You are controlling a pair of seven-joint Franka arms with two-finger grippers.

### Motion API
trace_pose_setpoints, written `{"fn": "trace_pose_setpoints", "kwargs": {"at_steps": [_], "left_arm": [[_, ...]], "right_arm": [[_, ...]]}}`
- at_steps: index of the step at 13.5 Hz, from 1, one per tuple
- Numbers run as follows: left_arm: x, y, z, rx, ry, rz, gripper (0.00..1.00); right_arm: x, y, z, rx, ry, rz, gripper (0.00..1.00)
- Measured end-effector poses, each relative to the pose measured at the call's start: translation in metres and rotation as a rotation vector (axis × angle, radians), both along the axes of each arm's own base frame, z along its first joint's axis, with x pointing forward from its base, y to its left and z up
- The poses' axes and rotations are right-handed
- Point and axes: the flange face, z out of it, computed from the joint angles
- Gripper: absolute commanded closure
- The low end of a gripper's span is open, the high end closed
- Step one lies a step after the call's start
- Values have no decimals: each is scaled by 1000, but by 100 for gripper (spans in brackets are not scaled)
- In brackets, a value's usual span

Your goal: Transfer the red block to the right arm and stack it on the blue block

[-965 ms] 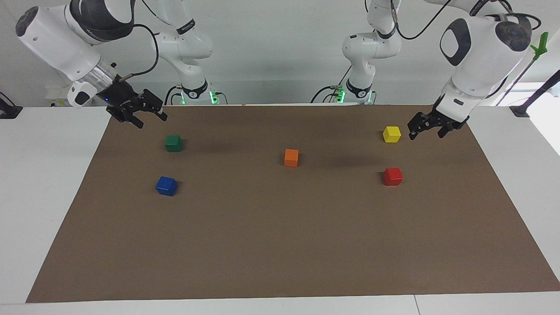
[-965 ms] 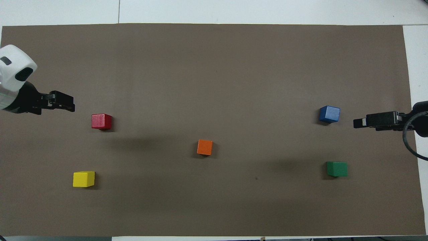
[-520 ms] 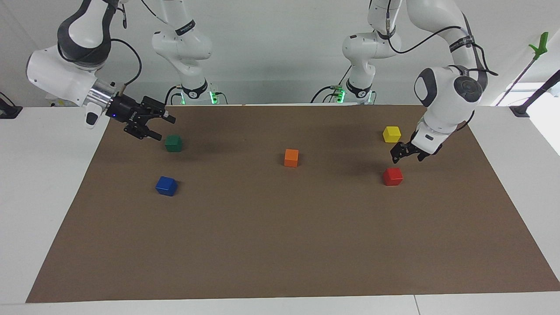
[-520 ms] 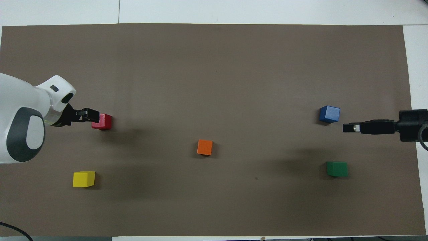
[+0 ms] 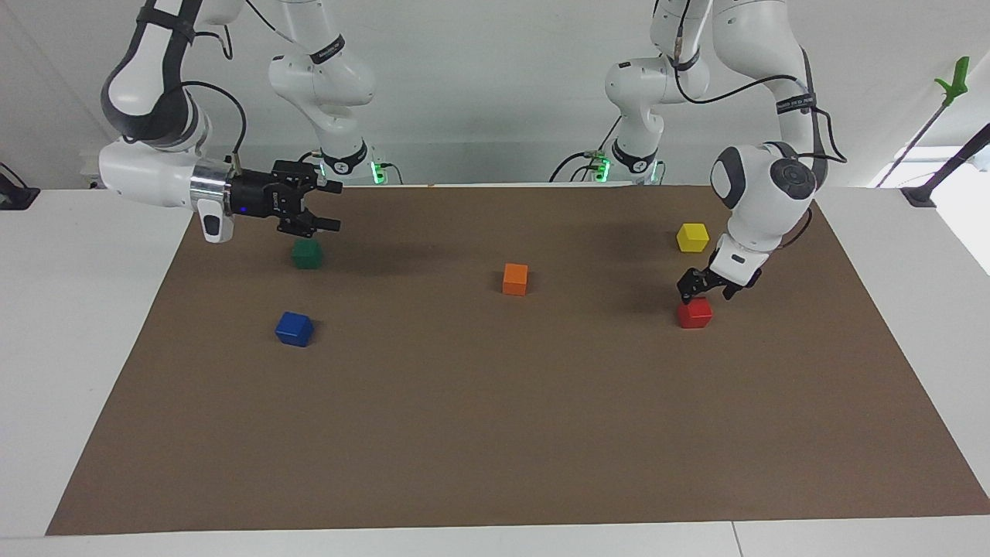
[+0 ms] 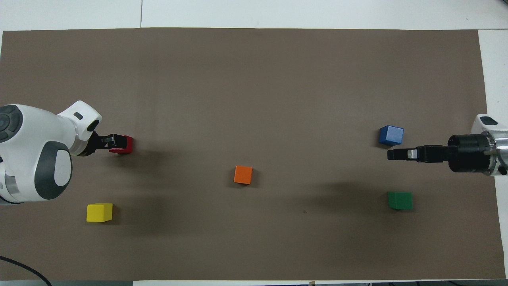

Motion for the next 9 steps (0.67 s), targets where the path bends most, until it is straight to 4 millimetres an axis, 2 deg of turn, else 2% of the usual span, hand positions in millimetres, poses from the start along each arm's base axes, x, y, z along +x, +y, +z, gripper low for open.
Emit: {"fn": "trace_pose_setpoints", "kwargs": {"at_steps": [4, 6, 7, 9], "left_arm": [[5, -14, -23, -4, -8, 8, 0], [6, -18, -30, -5, -10, -4, 0], [6, -18, -30, -5, -11, -12, 7], [6, -17, -30, -5, -12, -15, 90]], "right_arm": [[-10, 49, -6, 246, 46, 31, 0], [-15, 67, -9, 360, 69, 31, 0], [-18, 75, -12, 412, 82, 22, 0], [-22, 96, -19, 532, 115, 11, 0]]}}
